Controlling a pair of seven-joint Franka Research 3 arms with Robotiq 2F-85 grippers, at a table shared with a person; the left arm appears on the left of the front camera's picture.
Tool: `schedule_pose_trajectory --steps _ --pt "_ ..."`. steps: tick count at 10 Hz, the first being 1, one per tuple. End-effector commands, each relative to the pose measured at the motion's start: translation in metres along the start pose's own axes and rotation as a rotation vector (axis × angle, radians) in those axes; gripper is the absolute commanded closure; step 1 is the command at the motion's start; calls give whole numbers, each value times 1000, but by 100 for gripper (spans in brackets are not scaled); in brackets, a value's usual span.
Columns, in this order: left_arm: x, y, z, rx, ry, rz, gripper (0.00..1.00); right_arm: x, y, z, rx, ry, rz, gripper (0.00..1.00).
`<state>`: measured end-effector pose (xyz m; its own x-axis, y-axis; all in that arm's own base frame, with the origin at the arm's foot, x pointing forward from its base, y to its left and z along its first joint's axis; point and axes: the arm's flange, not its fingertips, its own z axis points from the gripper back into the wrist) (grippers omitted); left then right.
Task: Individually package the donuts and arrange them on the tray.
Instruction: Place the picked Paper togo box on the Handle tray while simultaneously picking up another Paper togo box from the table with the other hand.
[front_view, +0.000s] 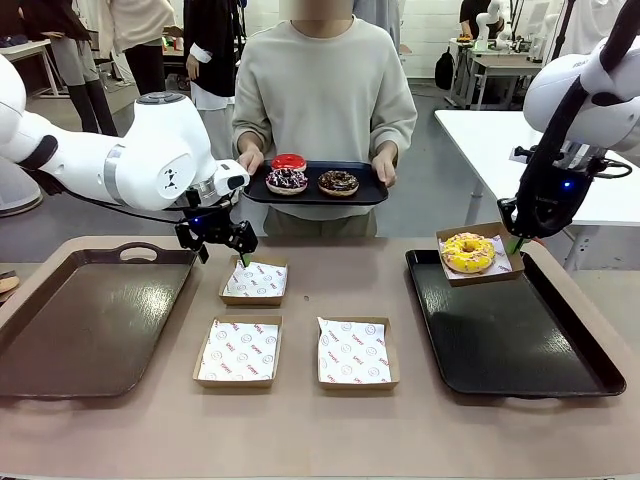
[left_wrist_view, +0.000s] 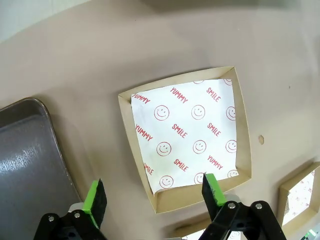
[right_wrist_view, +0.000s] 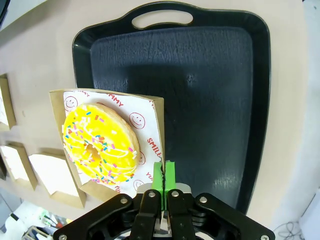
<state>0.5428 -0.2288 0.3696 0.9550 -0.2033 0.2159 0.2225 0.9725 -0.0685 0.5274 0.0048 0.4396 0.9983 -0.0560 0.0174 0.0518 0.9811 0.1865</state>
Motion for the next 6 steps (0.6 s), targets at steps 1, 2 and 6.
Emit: schedule_pose_trajectory --steps 1,2,6 --pt "0 0 1 4 -1 -5 0 -2 -1 2 -5 -2 1 99" --pt "0 0 1 4 -1 -5 0 -2 -1 2 -5 -2 1 99" --pt "8 -1 -8 78 -14 7 0 11 1 -8 -80 17 -52 99"
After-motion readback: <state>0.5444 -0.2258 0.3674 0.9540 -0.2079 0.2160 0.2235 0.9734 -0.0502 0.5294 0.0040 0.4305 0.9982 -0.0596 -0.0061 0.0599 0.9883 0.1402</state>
